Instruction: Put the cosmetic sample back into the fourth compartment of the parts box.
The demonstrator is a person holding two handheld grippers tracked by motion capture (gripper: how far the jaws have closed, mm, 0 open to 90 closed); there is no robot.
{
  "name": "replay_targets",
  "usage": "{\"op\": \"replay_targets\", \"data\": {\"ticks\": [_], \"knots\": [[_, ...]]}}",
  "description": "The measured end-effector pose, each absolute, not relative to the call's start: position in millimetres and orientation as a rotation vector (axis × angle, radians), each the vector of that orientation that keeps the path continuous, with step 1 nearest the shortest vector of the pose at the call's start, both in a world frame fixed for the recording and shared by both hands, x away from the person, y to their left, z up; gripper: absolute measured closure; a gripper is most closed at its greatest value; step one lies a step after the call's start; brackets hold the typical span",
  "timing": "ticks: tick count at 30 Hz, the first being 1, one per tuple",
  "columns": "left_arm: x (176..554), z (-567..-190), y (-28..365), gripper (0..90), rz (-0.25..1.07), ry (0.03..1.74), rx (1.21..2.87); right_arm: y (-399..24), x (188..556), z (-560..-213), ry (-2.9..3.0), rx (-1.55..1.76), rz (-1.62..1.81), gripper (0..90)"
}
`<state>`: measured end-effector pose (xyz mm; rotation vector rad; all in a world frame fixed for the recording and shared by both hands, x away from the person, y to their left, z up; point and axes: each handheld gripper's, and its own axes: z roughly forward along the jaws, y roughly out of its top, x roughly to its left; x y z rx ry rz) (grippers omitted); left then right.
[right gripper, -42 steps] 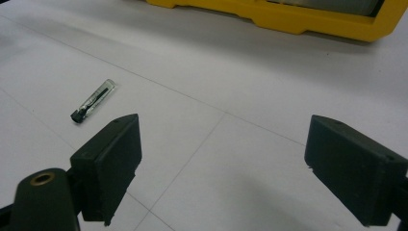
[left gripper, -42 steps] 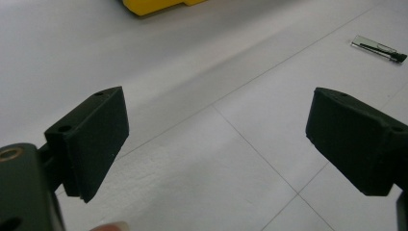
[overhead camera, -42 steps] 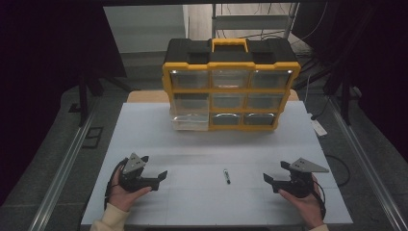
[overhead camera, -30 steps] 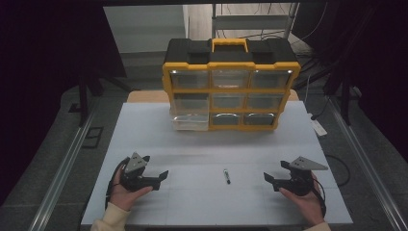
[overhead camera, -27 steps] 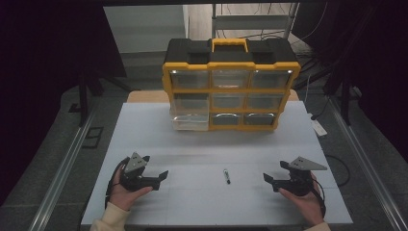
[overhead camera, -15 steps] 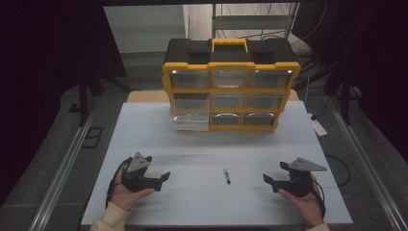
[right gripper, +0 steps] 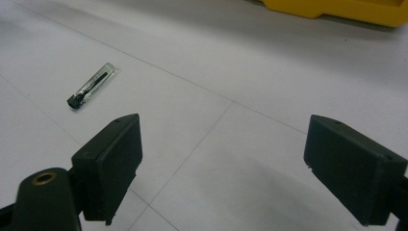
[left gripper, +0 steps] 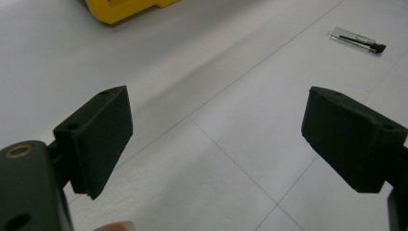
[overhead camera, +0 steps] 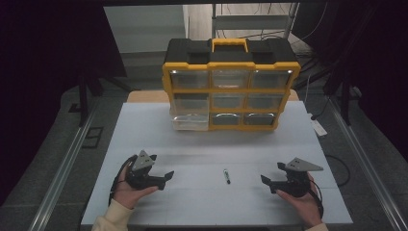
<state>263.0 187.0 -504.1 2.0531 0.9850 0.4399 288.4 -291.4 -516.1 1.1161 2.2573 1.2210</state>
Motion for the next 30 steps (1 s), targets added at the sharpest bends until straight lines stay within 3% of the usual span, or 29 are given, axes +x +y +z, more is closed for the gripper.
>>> {"op": "replay_targets", "data": {"ticks": [30], "knots": [[283.0,-488.2,151.5,11.0,0.343,0.850,2.149,-289.6,290.2,-516.9,2.262,1.110,1.206,13.9]]}}
